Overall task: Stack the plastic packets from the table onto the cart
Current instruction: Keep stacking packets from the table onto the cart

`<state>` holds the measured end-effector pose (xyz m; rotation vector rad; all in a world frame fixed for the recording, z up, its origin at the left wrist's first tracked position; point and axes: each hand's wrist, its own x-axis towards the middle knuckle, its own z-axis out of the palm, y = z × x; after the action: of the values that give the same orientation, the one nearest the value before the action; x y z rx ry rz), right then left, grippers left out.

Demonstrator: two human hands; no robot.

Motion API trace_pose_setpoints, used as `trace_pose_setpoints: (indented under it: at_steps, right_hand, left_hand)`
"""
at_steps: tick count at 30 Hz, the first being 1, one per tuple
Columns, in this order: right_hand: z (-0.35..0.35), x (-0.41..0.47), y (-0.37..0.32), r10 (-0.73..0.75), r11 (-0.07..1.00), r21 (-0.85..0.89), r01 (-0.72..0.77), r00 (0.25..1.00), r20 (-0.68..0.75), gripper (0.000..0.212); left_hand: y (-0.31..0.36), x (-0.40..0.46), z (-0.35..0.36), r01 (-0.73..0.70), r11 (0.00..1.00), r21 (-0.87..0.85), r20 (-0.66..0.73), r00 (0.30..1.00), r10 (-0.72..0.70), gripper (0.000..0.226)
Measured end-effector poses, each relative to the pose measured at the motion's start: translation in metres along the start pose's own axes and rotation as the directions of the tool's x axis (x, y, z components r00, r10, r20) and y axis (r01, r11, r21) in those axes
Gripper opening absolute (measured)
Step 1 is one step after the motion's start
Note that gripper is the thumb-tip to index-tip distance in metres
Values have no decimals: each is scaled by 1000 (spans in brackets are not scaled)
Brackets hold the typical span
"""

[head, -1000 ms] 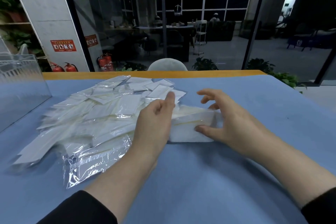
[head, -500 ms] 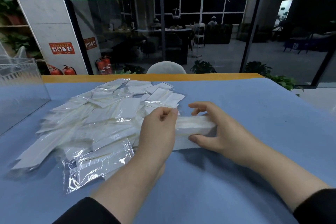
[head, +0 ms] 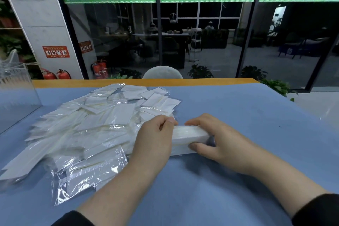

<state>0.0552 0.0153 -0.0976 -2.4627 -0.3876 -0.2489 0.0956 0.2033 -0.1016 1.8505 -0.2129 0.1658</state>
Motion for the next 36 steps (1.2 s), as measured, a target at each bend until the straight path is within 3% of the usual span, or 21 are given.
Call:
trace_pose_setpoints:
  at_steps: [3, 6, 9, 13, 17, 20, 21, 25, 30, 33, 36]
  right_hand:
    - [-2, -1, -1, -1, 1000, 23, 1, 1000, 7, 30]
    - [-1, 0, 0, 33, 999, 33, -34, 999, 29, 30]
    - [-1, -1, 2, 51, 997, 49, -52, 999, 17, 29]
    - [1, 1, 0, 54, 995, 80, -55, 998, 10, 32]
    - [-1, -1, 1, 69, 993, 101, -67, 998, -14, 28]
    - [-6, -3, 0, 64, 993, 108, -57, 996, -60, 29]
    - [-8, -3, 0, 59, 992, 113, -51, 996, -69, 29]
    - [-10, -4, -2, 33, 991, 131, -21, 996, -85, 30]
    - [-13, -6, -11, -48, 994, 95, 61, 990, -132, 35]
    - [-11, -5, -21, -75, 992, 93, 87, 989, -130, 42]
    - [-8, 3, -40, -57, 978, 187, 89, 984, -169, 48]
  left_hand:
    - [1, 2, -1, 34, 997, -70, -24, 999, -36, 25]
    - [2, 0, -1, 39, 999, -10, 41, 998, -38, 33]
    - [9, -4, -1, 88, 980, -181, 53, 995, -80, 38]
    - [11, -7, -3, 101, 979, -176, 115, 990, -82, 38]
    - [15, -3, -16, 26, 1000, -8, 217, 976, -23, 33]
    - [11, 0, -31, -127, 959, 253, 395, 919, 18, 58]
    - [9, 1, -35, -169, 938, 303, 415, 909, 30, 56]
    - [9, 3, -40, -222, 922, 318, 356, 929, 101, 24]
    - [19, -4, -44, -276, 907, 318, 379, 914, 145, 35]
    - [25, -10, -56, -315, 888, 335, 376, 909, 180, 25]
    - [25, -10, -92, -287, 900, 327, 281, 939, 198, 23]
